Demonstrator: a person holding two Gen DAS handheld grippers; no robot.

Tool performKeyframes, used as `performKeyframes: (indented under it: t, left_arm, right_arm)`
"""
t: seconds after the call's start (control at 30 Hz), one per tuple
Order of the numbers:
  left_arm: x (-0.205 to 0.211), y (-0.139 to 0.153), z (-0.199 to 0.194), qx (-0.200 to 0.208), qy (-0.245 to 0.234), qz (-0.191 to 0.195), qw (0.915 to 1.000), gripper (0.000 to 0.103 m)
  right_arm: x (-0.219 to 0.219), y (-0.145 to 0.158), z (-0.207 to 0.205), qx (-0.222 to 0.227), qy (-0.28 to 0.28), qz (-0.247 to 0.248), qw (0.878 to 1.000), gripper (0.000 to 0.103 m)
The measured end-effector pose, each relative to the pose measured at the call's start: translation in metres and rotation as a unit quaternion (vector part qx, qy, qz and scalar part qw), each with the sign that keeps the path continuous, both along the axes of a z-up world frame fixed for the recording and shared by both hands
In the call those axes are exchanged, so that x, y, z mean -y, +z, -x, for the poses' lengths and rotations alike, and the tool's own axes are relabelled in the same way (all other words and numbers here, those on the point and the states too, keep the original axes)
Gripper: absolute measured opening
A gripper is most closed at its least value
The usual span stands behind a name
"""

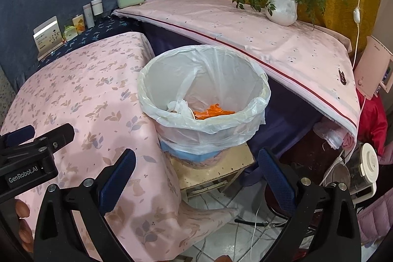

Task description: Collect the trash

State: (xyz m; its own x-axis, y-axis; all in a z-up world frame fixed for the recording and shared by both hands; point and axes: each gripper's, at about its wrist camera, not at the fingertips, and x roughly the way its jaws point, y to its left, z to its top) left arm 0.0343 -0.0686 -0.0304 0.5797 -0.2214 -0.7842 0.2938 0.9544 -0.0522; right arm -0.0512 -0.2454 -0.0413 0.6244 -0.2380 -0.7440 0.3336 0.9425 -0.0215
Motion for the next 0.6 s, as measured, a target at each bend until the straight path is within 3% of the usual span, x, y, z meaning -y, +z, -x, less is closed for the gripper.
performKeyframes:
  t: [0.6]
  left_arm:
    - [0.0023,-0.0005,-0.0005,0.002,-0.003,-0.005,1.0000,0.094]
  right_arm:
    - [-0.0004,-0.0042,-0.0010,-0.001,-0.002,-0.005,1.000,0.096]
